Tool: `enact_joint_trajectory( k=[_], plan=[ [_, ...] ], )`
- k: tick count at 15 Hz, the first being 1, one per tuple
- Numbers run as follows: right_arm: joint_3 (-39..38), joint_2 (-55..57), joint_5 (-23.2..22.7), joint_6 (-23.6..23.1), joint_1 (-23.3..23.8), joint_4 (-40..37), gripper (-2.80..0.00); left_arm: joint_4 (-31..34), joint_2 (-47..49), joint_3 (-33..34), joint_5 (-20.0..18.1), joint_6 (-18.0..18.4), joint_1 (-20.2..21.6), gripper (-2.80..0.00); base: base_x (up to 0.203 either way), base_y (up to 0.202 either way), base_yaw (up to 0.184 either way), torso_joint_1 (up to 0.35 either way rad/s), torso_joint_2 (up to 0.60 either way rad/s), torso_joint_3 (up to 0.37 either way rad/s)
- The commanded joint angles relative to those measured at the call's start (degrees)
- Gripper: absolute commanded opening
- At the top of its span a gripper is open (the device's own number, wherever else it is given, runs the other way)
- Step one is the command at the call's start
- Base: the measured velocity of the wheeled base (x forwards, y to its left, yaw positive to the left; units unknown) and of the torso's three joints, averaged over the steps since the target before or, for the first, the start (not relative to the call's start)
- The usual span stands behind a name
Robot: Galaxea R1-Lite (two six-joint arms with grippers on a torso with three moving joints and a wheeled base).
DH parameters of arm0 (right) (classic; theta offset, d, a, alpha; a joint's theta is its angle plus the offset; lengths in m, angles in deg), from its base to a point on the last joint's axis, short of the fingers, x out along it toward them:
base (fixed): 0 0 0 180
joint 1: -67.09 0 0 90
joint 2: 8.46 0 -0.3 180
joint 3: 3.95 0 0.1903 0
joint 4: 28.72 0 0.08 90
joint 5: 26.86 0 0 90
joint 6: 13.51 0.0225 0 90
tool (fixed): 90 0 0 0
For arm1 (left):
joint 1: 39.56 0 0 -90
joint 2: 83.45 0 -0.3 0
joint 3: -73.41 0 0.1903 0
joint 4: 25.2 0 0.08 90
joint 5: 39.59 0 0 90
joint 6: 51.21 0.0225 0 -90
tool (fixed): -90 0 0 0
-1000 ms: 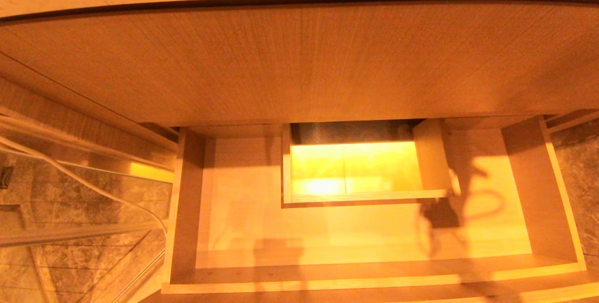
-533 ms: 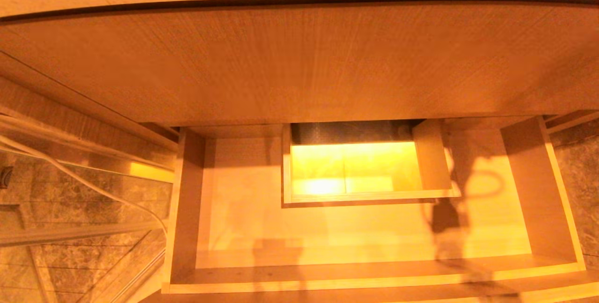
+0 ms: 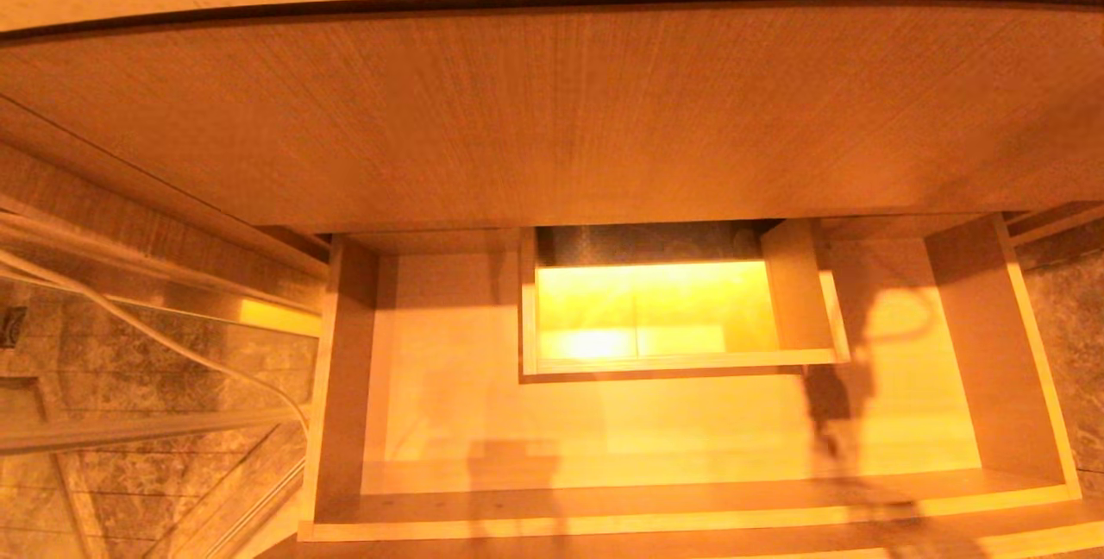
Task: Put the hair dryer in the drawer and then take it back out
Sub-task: Place it on the countertop
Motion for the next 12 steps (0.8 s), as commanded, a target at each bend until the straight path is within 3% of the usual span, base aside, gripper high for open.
enact_joint_trajectory(
  k=[1, 9, 11, 12],
  plan=[
    [0.1, 0.9, -0.1, -0.3, -0.1, 0.5, 0.0, 0.0, 0.0, 0.0, 0.0, 0.0, 0.0, -2.8, 0.0, 0.0, 0.0, 0.0, 0.0, 0.0],
    [0.0, 0.8, -0.2, -0.7, 0.0, 0.4, 0.0, 0.0, 0.0, 0.0, 0.0, 0.0, 0.0, -2.8, 0.0, 0.0, 0.0, 0.0, 0.0, 0.0],
    [-0.3, -0.4, -0.4, -2.3, 0.0, 0.7, -2.8, 0.0, 0.0, 0.0, 0.0, 0.0, 0.0, -2.8, 0.0, 0.0, 0.0, 0.0, 0.0, 0.0],
    [-0.6, -1.3, -0.3, -3.5, 0.0, 0.6, -2.8, 0.0, 0.0, 0.0, 0.0, 0.0, 0.0, -2.8, 0.0, 0.0, 0.0, 0.0, 0.0, 0.0]
  ],
)
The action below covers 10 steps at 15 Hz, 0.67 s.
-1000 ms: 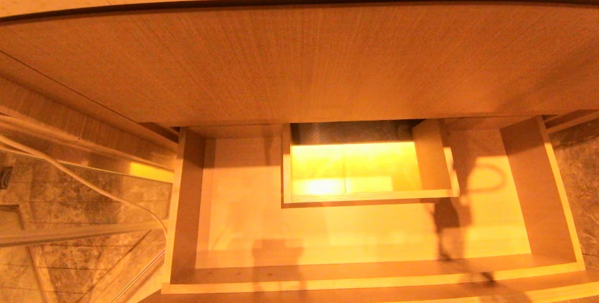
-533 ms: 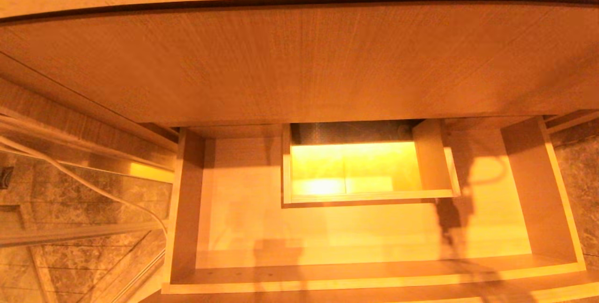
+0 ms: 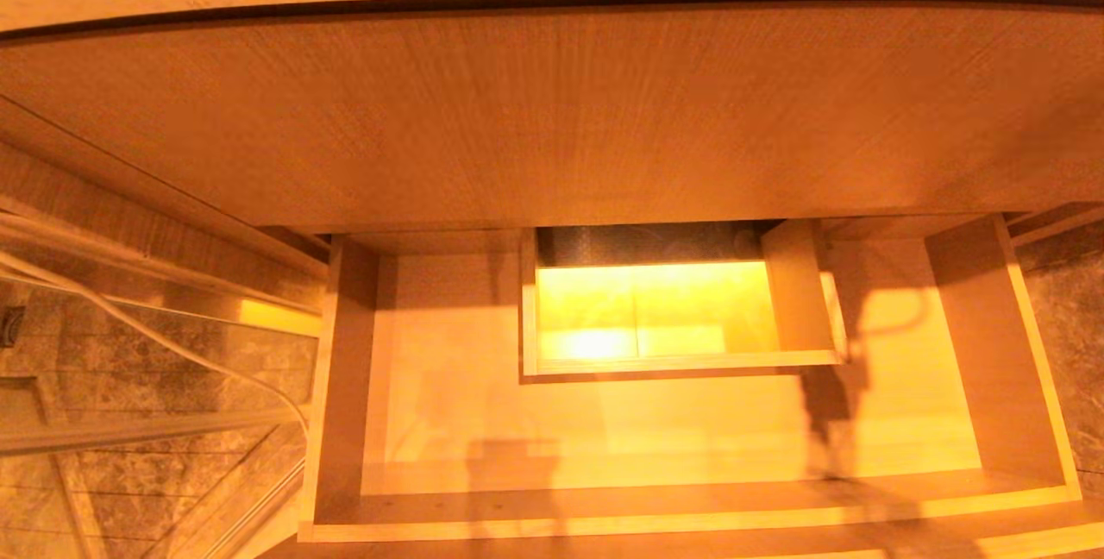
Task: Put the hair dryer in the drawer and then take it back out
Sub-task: Place it on the countertop
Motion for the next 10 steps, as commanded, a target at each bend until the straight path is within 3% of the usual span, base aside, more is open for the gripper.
enact_joint_trajectory(
  k=[1, 6, 8, 10],
  plan=[
    [-0.4, -2.5, 0.2, -0.9, 0.0, -0.1, -2.8, 0.0, 0.0, 0.0, 0.0, 0.0, 0.0, -2.8, 0.0, 0.0, 0.0, 0.0, 0.0, 0.0],
    [-5.6, -10.9, -0.1, -1.4, 0.0, -4.5, -2.8, 0.0, 0.0, 0.0, 0.0, 0.0, 0.0, -2.8, 0.0, 0.0, 0.0, 0.0, 0.0, 0.0],
    [-12.1, -17.5, 0.0, -1.5, 0.2, -8.1, -2.8, 0.0, 0.0, 0.0, 0.0, 0.0, 0.0, -2.8, 0.0, 0.0, 0.0, 0.0, 0.0, 0.0],
    [-21.2, -25.9, 0.1, -1.7, 1.3, -16.8, -2.8, 0.0, 0.0, 0.0, 0.0, 0.0, 0.0, -2.8, 0.0, 0.0, 0.0, 0.0, 0.0, 0.0]
  ],
)
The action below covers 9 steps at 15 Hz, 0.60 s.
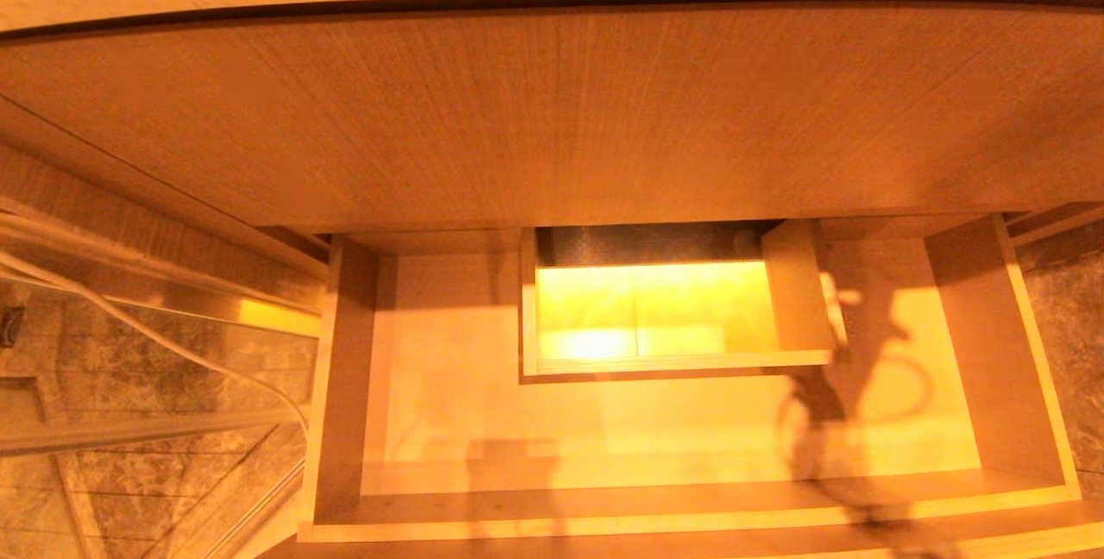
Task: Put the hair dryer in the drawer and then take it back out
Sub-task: Place it on the countertop, then close the drawer
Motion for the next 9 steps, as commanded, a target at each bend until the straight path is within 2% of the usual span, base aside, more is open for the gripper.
enact_joint_trajectory(
  k=[1, 5, 9],
  plan=[
    [-7.7, -10.6, 0.3, -0.5, 0.9, -11.5, -2.8, 0.0, 0.0, 0.0, 0.0, 0.0, 0.0, -2.8, 0.0, 0.0, 0.0, 0.0, 0.0, 0.0],
    [-18.9, -14.2, 0.3, -0.1, 1.4, -37.7, -2.8, 0.0, 0.0, 0.0, 0.0, 0.0, 0.0, -2.8, 0.0, 0.0, 0.0, 0.0, 0.0, 0.0],
    [-20.4, -4.6, 0.7, 1.2, 1.6, -50.3, -2.8, 0.0, 0.0, 0.0, 0.0, 0.0, 0.0, -2.8, 0.0, 0.0, 0.0, 0.0, 0.0, 0.0]
  ],
)
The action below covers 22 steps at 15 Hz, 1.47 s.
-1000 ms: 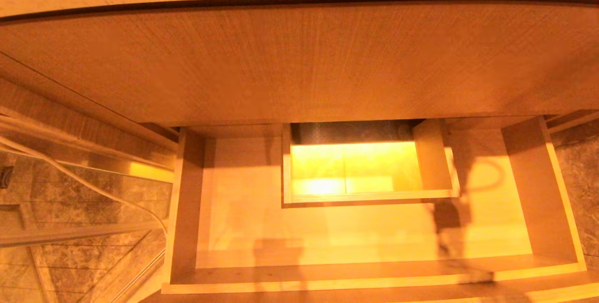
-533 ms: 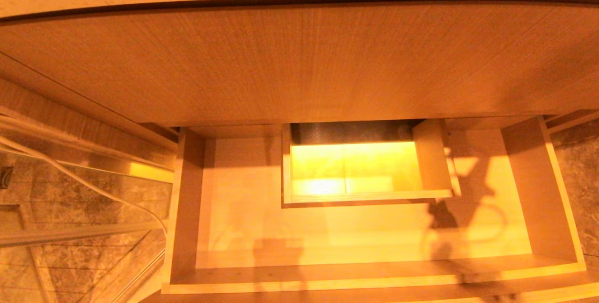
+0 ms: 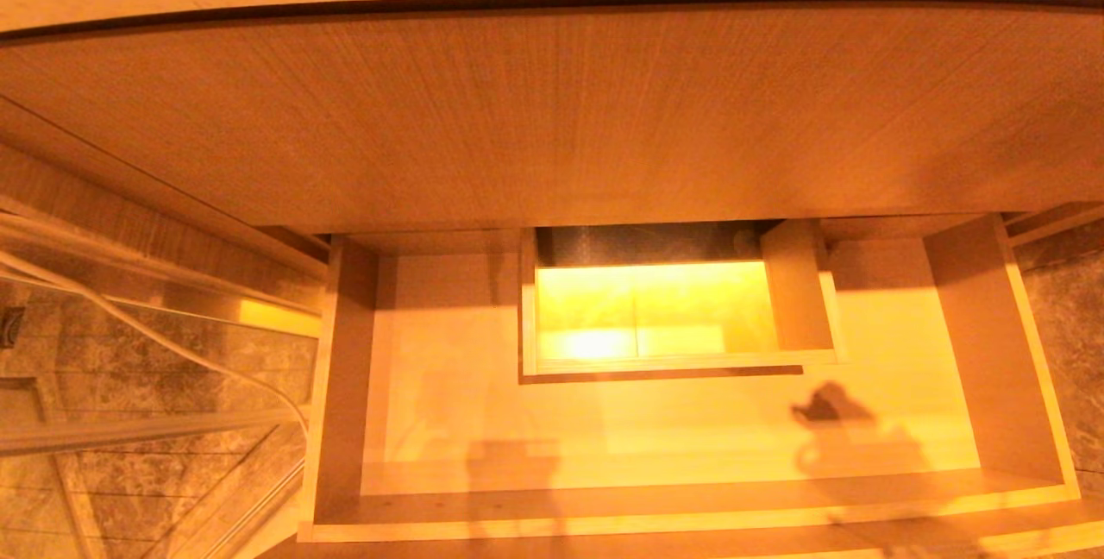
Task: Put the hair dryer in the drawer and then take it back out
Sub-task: Close the drawer
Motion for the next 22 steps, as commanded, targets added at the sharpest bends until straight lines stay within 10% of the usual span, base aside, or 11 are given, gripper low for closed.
enact_joint_trajectory(
  k=[1, 15, 22],
  plan=[
    [-0.2, 6.7, 0.1, 0.9, 0.5, -5.6, -2.8, 0.0, 0.0, 0.0, 0.0, 0.0, 0.0, -2.8, 0.0, 0.0, 0.0, 0.0, 0.0, 0.0],
    [-10.0, 35.3, 3.9, 2.5, 22.3, -14.3, -2.8, 0.0, 0.0, 0.0, 0.0, 0.0, 0.0, -2.8, 0.0, 0.0, 0.0, 0.0, 0.0, 0.0],
    [-33.8, 41.7, 9.5, 2.3, 26.5, 16.4, -2.8, 0.0, 0.0, 0.0, 0.0, 0.0, 0.0, -2.8, 0.0, 0.0, 0.0, 0.0, 0.0, 0.0]
  ],
)
